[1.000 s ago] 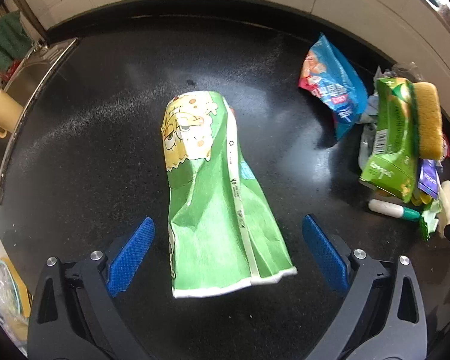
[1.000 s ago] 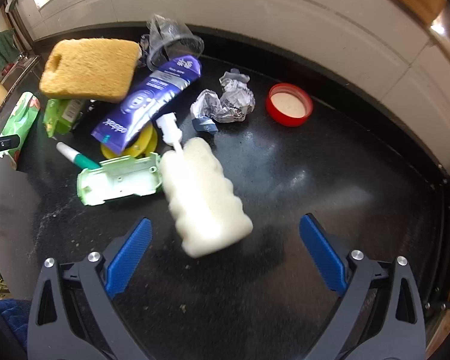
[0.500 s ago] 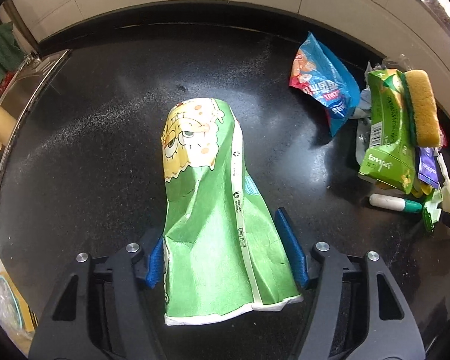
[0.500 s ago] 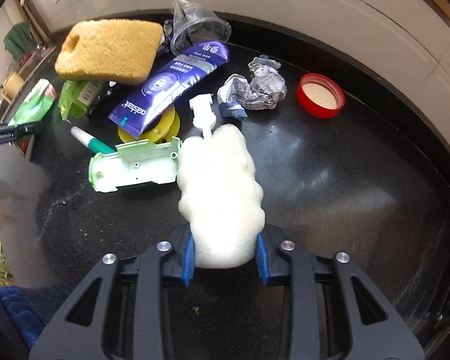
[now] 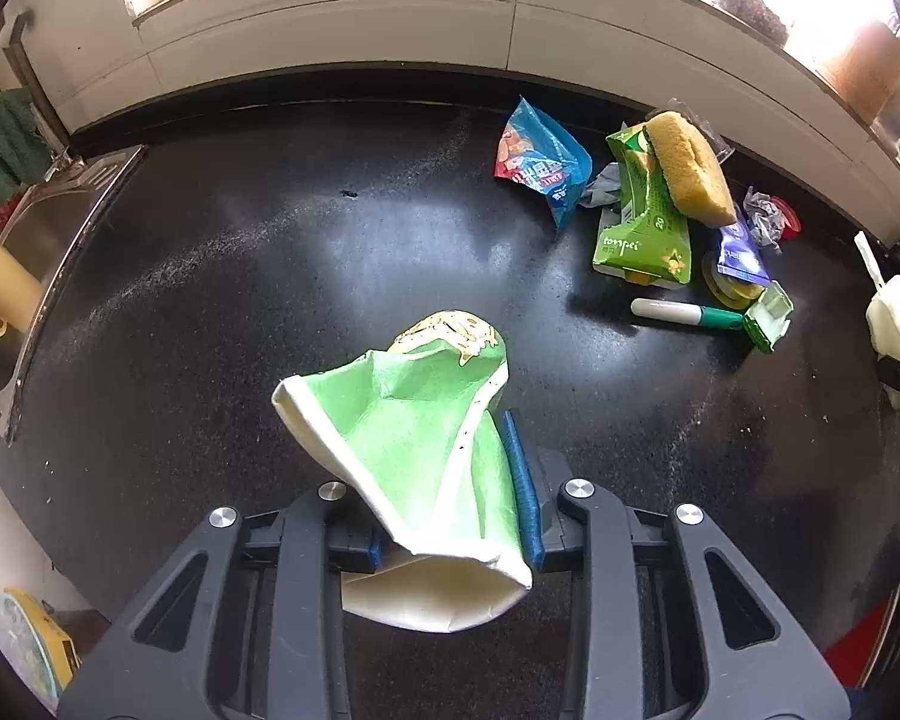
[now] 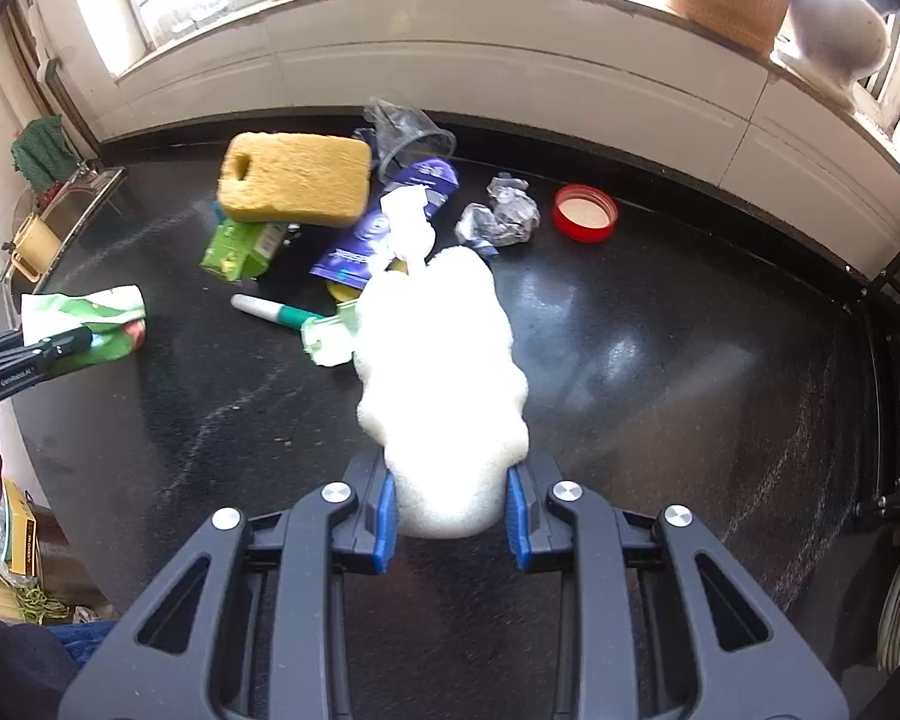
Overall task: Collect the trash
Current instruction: 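Carry both items to the bin and open both tools to drop them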
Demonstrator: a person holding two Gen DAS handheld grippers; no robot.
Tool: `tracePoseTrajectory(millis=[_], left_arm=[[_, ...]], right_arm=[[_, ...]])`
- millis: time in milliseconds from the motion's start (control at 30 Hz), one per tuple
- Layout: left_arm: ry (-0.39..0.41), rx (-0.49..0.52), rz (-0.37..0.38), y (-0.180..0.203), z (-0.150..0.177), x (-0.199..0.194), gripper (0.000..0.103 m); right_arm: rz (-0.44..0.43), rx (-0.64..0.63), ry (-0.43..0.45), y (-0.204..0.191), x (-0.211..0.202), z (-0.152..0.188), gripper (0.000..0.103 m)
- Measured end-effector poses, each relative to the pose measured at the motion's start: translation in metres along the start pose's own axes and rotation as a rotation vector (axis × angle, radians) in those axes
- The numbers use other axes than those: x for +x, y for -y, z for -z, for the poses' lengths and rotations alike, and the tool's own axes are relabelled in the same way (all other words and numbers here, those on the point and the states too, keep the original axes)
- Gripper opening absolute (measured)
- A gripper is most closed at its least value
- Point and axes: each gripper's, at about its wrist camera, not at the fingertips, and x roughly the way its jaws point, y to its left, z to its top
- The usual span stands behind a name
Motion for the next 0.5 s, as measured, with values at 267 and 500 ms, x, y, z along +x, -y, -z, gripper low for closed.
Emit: tracePoseTrajectory(millis=[267, 500], left_arm=[[0.050, -0.004, 0.016, -0.011, 0.013, -0.030, 0.031], [0.115, -0.065, -0.018, -0.046, 0.032, -0.069, 0.031]], right_arm=[[-0.048, -0.038, 0.033, -0.044, -0.031, 0.007, 0.029], [-0.138, -0.149, 0.026, -0.116, -0.030, 0.001, 0.029]])
